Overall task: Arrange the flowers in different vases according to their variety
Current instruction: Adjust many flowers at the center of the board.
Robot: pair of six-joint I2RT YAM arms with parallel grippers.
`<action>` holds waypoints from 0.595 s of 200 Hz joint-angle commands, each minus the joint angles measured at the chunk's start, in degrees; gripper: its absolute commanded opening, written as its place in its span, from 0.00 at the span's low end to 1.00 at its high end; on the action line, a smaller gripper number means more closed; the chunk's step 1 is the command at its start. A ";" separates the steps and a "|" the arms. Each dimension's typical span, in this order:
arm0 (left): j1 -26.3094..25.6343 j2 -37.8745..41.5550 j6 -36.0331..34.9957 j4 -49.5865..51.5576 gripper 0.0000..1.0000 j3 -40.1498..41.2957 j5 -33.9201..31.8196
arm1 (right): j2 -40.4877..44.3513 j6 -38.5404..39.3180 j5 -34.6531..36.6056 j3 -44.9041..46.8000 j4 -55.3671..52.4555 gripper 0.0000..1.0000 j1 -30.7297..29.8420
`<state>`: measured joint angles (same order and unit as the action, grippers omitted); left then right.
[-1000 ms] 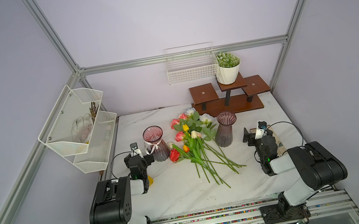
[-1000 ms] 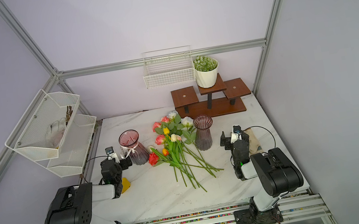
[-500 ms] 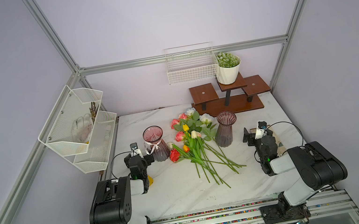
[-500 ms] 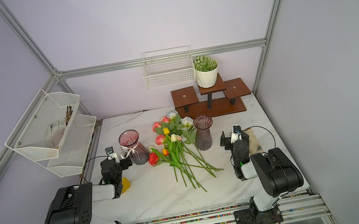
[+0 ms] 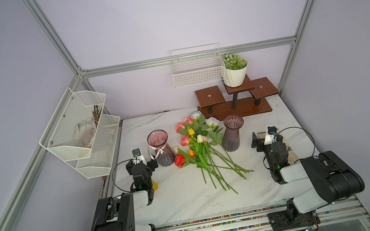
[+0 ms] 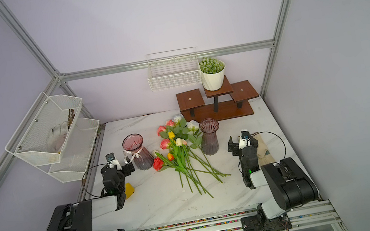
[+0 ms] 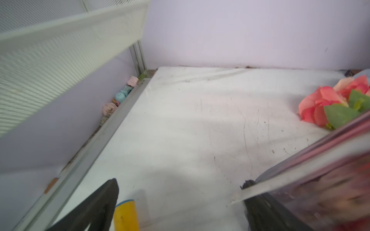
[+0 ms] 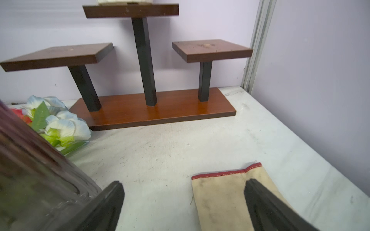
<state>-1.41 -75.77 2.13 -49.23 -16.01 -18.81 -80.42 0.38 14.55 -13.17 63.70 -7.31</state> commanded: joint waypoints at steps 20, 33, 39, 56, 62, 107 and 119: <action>-3.49 21.89 4.20 21.32 1.00 -5.61 -10.68 | 23.12 -3.58 -3.04 -7.58 -28.80 0.99 -0.93; -4.58 27.76 7.68 27.92 1.00 -7.94 -11.75 | 28.41 -6.74 -3.96 -11.72 -36.61 0.99 -1.02; -4.97 30.06 9.57 31.46 1.00 -9.28 -11.59 | 30.34 -8.25 -4.63 -14.04 -40.51 0.99 -0.96; -5.41 35.31 17.59 41.65 1.00 -14.48 -10.01 | 34.33 -12.28 -7.06 -22.28 -51.87 0.99 -0.96; -5.45 36.61 20.19 45.75 1.00 -16.95 -9.12 | 35.04 -13.48 -7.58 -25.05 -55.30 0.99 -0.98; -5.45 39.92 25.74 62.77 1.00 -35.47 8.42 | 33.02 -22.01 -14.19 -46.00 -77.77 0.99 -0.91; -5.50 41.02 27.61 64.73 1.00 -37.68 12.51 | 33.43 -24.09 -16.42 -46.21 -78.84 0.99 -0.85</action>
<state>-6.57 -36.67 24.21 5.08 -48.16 -18.46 -46.52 -16.21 3.86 -57.06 0.08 -8.05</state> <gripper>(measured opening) 0.998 0.990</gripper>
